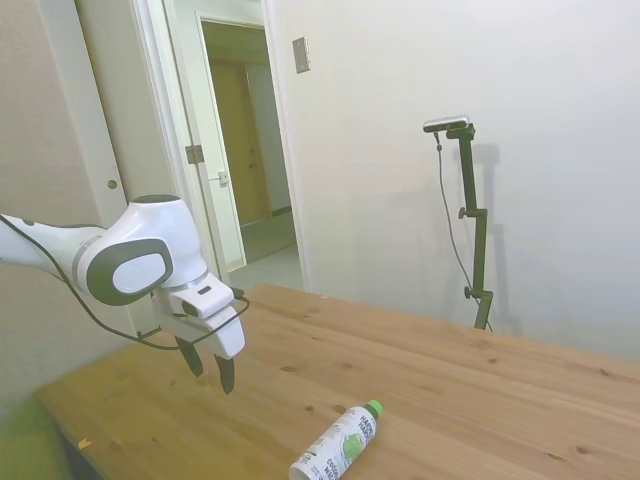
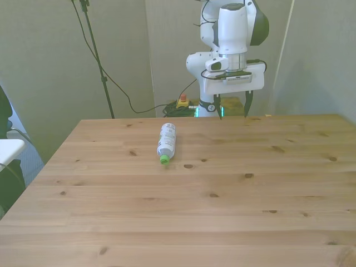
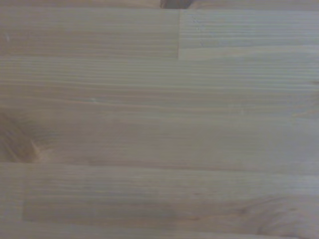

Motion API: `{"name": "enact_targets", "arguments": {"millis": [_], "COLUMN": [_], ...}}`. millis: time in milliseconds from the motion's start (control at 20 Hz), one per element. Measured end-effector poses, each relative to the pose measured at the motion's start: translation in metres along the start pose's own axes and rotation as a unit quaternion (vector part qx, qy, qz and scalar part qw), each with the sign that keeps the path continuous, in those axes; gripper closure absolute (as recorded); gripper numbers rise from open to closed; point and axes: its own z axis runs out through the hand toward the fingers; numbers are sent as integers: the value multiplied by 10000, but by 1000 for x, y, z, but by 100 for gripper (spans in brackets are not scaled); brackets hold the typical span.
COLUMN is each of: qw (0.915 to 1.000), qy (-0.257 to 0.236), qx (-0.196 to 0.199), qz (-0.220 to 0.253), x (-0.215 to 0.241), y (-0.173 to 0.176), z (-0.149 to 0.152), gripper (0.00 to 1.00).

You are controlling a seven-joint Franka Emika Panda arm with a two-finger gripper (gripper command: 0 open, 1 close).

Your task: Stand the water bottle

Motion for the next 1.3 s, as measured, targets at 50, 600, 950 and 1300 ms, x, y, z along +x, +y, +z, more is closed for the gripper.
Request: {"name": "enact_targets", "arguments": {"millis": [50,600,950,1300], "qw": [10000,9939,9869,9872], "qy": [6,931,1239,1274], "qx": [-12,-117,-288,-342], "qz": [6,571,991,896], "x": [0,109,180,196], "y": [0,33,54,43], "z": [0,-26,-17,15], "gripper": [0,0,0,0]}}
